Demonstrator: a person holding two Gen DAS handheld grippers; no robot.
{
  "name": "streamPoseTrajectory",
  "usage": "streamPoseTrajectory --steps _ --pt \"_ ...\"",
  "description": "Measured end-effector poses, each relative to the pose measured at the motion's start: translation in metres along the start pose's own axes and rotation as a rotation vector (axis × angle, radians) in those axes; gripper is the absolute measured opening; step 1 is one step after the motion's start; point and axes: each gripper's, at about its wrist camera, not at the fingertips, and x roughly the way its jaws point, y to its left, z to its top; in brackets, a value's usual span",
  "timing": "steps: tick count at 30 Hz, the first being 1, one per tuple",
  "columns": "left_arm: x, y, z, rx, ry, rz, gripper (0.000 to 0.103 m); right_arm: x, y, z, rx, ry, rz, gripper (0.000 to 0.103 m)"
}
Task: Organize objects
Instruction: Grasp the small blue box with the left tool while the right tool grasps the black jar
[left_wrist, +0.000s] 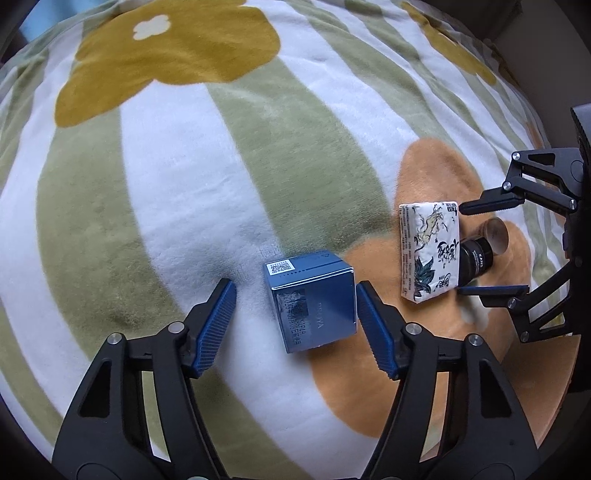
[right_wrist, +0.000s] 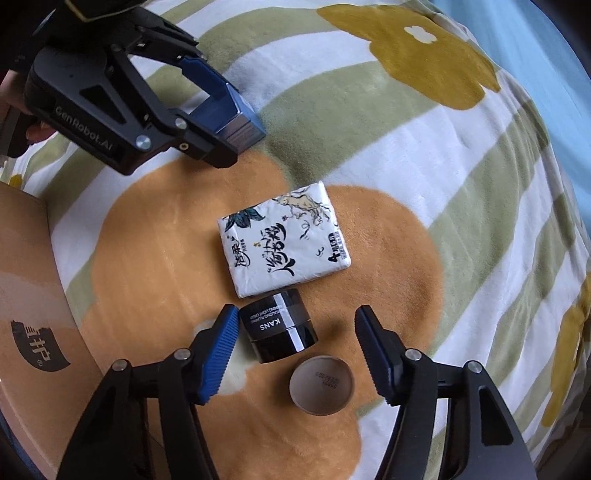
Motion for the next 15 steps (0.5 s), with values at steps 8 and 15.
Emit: streamPoseTrajectory --steps 8,15 --pt "-0.003 -0.001 -0.002 0.008 -0.003 -0.041 0.04 -0.002 0.007 0.004 0.011 -0.012 -0.019 0.038" --pt "-0.009 -0.002 -0.004 -0.009 -0.001 -0.042 0.039 -0.015 0.01 0.008 0.043 -0.038 -0.014 0.038"
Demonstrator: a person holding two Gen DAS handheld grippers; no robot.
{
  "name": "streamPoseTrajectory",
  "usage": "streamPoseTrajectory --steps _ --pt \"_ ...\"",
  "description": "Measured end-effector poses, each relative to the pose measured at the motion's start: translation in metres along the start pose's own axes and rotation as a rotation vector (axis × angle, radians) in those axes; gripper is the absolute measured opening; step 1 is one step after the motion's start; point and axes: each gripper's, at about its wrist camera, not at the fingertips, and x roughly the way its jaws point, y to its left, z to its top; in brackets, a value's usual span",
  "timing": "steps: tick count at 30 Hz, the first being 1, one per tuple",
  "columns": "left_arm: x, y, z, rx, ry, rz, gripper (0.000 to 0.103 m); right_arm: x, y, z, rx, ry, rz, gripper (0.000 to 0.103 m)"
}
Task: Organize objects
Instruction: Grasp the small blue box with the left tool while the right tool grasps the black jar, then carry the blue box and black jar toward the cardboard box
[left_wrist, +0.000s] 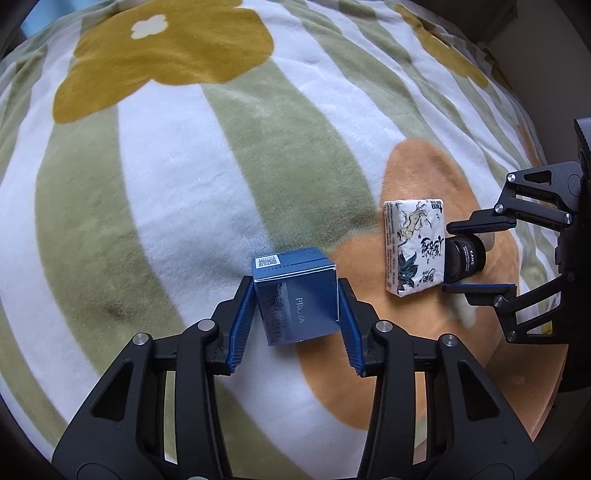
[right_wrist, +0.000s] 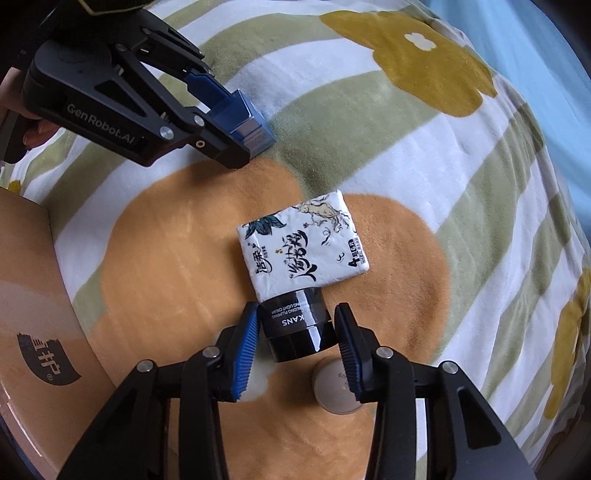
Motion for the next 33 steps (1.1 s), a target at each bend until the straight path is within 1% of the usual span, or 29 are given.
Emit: streamPoseTrajectory --steps 11,16,18,19,21,22,23,27,30,33 --pt "-0.03 -0.008 -0.005 -0.009 -0.035 -0.017 0.038 -0.025 -0.001 0.011 0.06 -0.026 0.016 0.038" --pt "-0.054 -0.014 -0.01 -0.012 -0.065 -0.015 0.038 -0.041 -0.001 0.013 0.093 -0.046 0.016 0.038" --pt "-0.065 -0.017 -0.012 -0.015 -0.082 -0.016 0.038 -0.053 -0.007 0.015 0.116 -0.054 0.017 0.038" --pt "-0.07 -0.018 -0.013 -0.019 -0.089 -0.018 0.038 -0.055 -0.003 0.015 0.127 -0.06 0.017 0.038" --pt "-0.083 -0.021 -0.014 -0.028 -0.106 -0.023 0.038 -0.064 -0.001 0.004 0.148 -0.08 0.008 0.038" --pt "-0.091 -0.023 -0.016 -0.029 -0.114 -0.022 0.038 -0.071 0.006 -0.009 0.161 -0.092 0.004 0.038" --pt "-0.099 -0.027 -0.017 -0.026 -0.125 -0.016 0.038 -0.08 0.01 -0.009 0.173 -0.1 -0.001 0.038" --pt "-0.132 -0.044 -0.026 -0.007 -0.179 0.0 0.038 -0.101 0.003 -0.01 0.232 -0.138 0.005 0.038" --pt "-0.156 -0.056 -0.036 -0.003 -0.207 0.005 0.038 -0.12 0.006 -0.016 0.293 -0.158 -0.004 0.038" --pt "-0.175 -0.069 -0.049 -0.002 -0.225 0.015 0.038 -0.141 0.01 -0.024 0.357 -0.187 0.005 0.038"
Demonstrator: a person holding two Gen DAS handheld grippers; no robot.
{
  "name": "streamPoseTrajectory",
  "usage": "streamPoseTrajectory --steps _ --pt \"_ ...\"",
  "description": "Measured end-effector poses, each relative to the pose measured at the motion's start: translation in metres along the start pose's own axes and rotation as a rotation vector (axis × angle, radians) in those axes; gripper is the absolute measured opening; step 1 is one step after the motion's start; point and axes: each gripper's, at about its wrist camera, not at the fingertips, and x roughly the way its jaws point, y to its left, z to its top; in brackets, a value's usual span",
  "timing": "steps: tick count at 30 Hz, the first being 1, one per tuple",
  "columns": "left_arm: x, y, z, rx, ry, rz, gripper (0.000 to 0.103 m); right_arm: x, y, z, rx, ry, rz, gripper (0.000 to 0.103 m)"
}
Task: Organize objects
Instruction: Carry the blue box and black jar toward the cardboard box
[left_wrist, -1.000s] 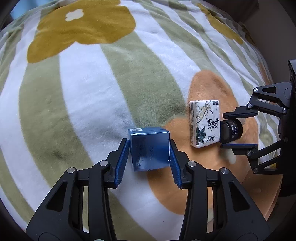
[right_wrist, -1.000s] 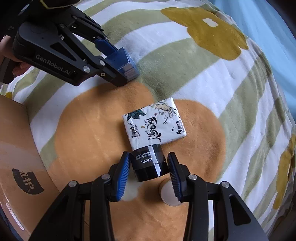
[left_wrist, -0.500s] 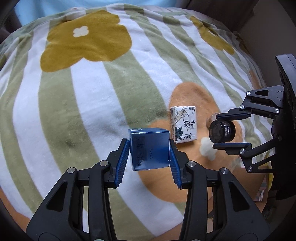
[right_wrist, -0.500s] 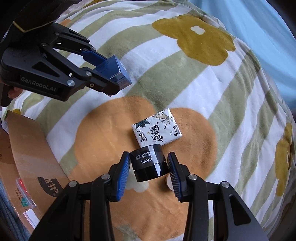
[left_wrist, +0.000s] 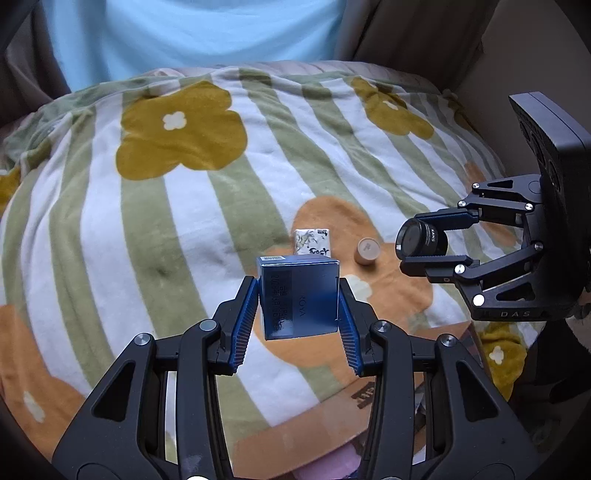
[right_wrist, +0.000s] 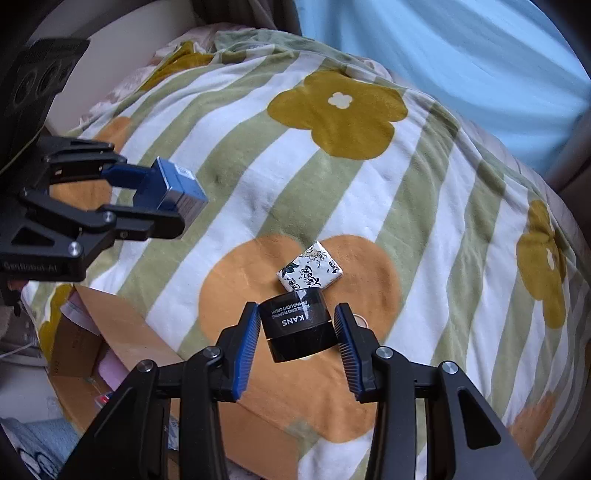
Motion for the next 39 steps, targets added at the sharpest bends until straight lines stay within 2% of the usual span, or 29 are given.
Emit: streamPoseTrajectory --steps 6,10,18,25,28,30,32,35,39 --pt "-0.04 -0.023 -0.024 -0.014 -0.027 0.009 0.038 -0.044 0.013 -0.018 0.083 -0.052 0.013 0.038" --pt "-0.061 -0.035 -0.048 -0.056 -0.037 0.021 0.038 -0.064 0.027 -0.035 0.112 -0.074 -0.014 0.038" --pt "-0.078 -0.056 -0.105 -0.146 -0.038 0.052 0.038 -0.066 0.051 -0.081 0.184 -0.048 0.01 0.038" --pt "-0.066 -0.07 -0.164 -0.247 0.0 0.083 0.038 -0.046 0.067 -0.127 0.283 0.012 0.059 0.038" --pt "-0.053 -0.073 -0.188 -0.274 0.034 0.085 0.038 -0.035 0.074 -0.147 0.308 0.037 0.032 0.038" --pt "-0.042 -0.073 -0.201 -0.303 0.064 0.079 0.038 -0.026 0.076 -0.159 0.349 0.049 0.048 0.038" --pt "-0.032 -0.075 -0.21 -0.309 0.075 0.074 0.038 -0.015 0.077 -0.171 0.397 0.06 0.063 0.038" --pt "-0.021 -0.079 -0.22 -0.308 0.092 0.082 0.038 -0.004 0.079 -0.183 0.441 0.074 0.041 0.038" --pt "-0.015 -0.08 -0.226 -0.332 0.105 0.072 0.038 0.001 0.081 -0.193 0.463 0.085 0.034 0.038"
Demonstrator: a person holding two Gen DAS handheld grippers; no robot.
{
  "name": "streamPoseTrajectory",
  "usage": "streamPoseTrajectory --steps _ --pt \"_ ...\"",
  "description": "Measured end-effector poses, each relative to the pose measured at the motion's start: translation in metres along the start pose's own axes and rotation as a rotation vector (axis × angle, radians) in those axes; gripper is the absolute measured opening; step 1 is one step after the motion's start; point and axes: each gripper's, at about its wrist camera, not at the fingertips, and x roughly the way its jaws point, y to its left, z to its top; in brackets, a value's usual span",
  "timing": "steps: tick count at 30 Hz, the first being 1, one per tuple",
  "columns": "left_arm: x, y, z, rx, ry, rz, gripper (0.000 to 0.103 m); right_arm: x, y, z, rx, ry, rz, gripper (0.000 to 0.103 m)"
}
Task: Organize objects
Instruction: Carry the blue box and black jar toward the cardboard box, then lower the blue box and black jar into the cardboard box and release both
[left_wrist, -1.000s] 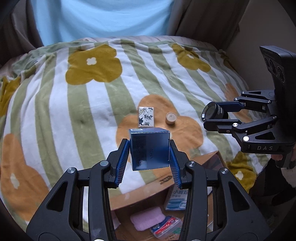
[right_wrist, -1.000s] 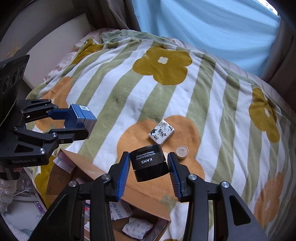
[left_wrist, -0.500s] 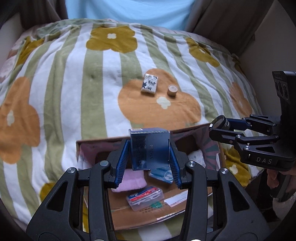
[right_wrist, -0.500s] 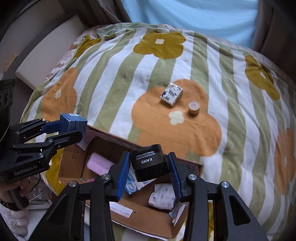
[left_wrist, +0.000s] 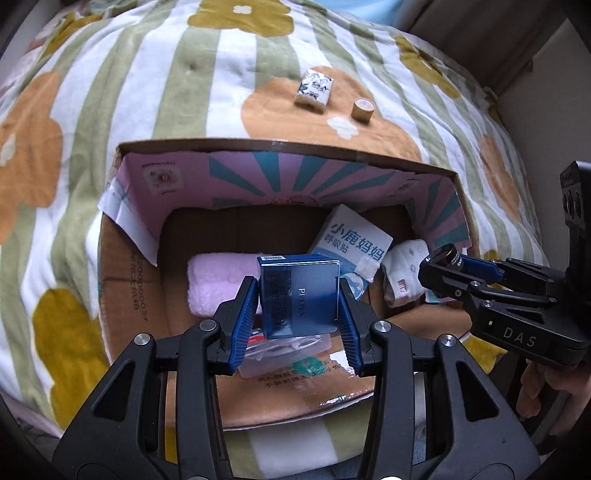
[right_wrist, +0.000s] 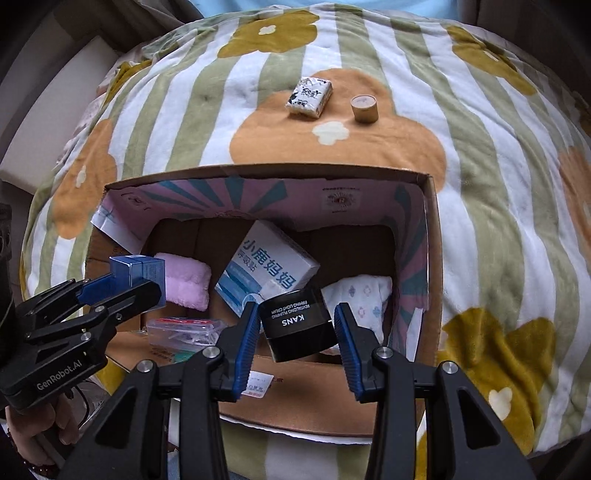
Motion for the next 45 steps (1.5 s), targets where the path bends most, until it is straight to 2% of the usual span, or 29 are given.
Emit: streamPoseTrajectory --steps 12,16,17,18,20,21,28,35,40,45 --pt "-0.004 0.001 0.022 0.002 -0.039 0.01 0.038 0.003 0.004 -0.006 -0.025 0.006 0.02 0.038" --pt "-0.005 0.006 0.028 -0.054 -0.041 0.003 0.043 0.008 0.01 -0.007 -0.045 0.018 0.024 0.041" --pt "-0.007 0.007 0.03 -0.068 -0.044 -0.003 0.063 0.008 0.01 -0.007 -0.044 0.022 0.026 0.05" --pt "-0.009 0.009 0.03 -0.075 -0.049 -0.004 0.102 0.008 0.011 -0.008 -0.044 0.022 0.025 0.064" --pt "-0.014 0.01 0.03 -0.078 -0.073 -0.005 0.103 0.006 0.009 -0.009 -0.029 0.014 0.018 0.079" --pt "-0.013 0.011 0.029 -0.077 -0.07 -0.008 0.103 0.006 0.009 -0.009 -0.023 0.019 0.023 0.082" --pt "-0.011 0.014 0.031 -0.065 -0.034 -0.002 0.103 0.011 -0.004 -0.016 0.046 0.074 0.057 0.083" --pt "-0.022 0.021 0.033 -0.052 -0.043 0.012 0.103 0.008 -0.005 -0.016 0.059 0.068 0.046 0.083" --pt "-0.02 0.024 0.037 -0.054 -0.036 -0.004 0.103 0.005 -0.003 -0.016 0.043 0.066 0.032 0.082" --pt "-0.021 0.023 0.045 -0.036 -0.041 -0.013 0.103 -0.004 0.004 -0.012 0.01 0.031 -0.011 0.082"
